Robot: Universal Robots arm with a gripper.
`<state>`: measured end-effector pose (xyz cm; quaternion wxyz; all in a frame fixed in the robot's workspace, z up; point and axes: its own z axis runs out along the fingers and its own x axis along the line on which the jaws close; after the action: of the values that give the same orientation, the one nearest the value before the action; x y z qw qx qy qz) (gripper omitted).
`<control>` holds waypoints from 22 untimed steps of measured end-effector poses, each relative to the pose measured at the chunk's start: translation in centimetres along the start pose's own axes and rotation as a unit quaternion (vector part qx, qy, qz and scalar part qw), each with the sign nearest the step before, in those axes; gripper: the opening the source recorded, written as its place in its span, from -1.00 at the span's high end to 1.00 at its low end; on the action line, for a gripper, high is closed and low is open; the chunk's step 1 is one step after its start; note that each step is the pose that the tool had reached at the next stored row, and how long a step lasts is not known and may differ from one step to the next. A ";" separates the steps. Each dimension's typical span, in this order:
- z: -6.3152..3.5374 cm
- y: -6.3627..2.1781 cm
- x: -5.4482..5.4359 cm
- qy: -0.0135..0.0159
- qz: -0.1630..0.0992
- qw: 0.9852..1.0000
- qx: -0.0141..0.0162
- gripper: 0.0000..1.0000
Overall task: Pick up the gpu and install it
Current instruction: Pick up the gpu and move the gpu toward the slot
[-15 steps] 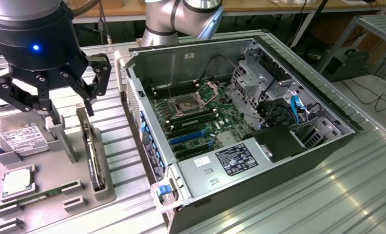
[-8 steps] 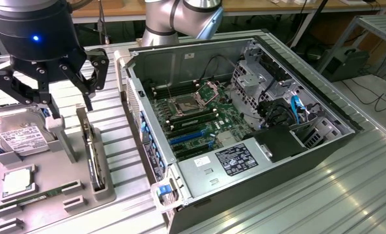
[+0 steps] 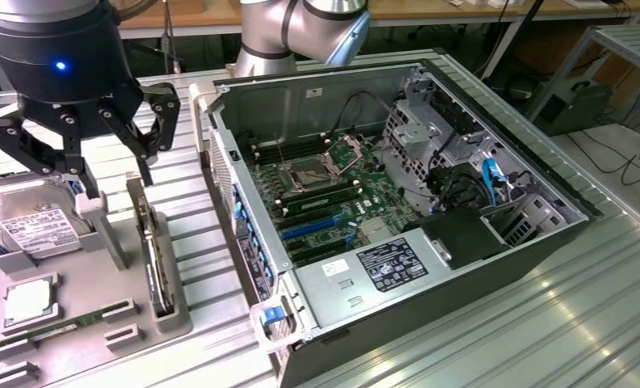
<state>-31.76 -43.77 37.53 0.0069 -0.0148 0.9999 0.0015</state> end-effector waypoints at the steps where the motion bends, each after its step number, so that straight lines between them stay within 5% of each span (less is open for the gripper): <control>1: 0.05 0.00 0.0 0.001 0.000 1.000 0.000 -0.08; 8: 0.58 -0.02 0.0 0.008 -0.003 1.000 0.001 -0.23; 14: 1.31 -0.03 0.0 0.009 -0.009 1.000 0.004 -0.23; 22: 2.27 -0.08 0.0 0.009 -0.010 1.000 0.004 -0.23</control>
<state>-31.74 -43.84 35.27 -0.0023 -0.0247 0.9997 -0.0030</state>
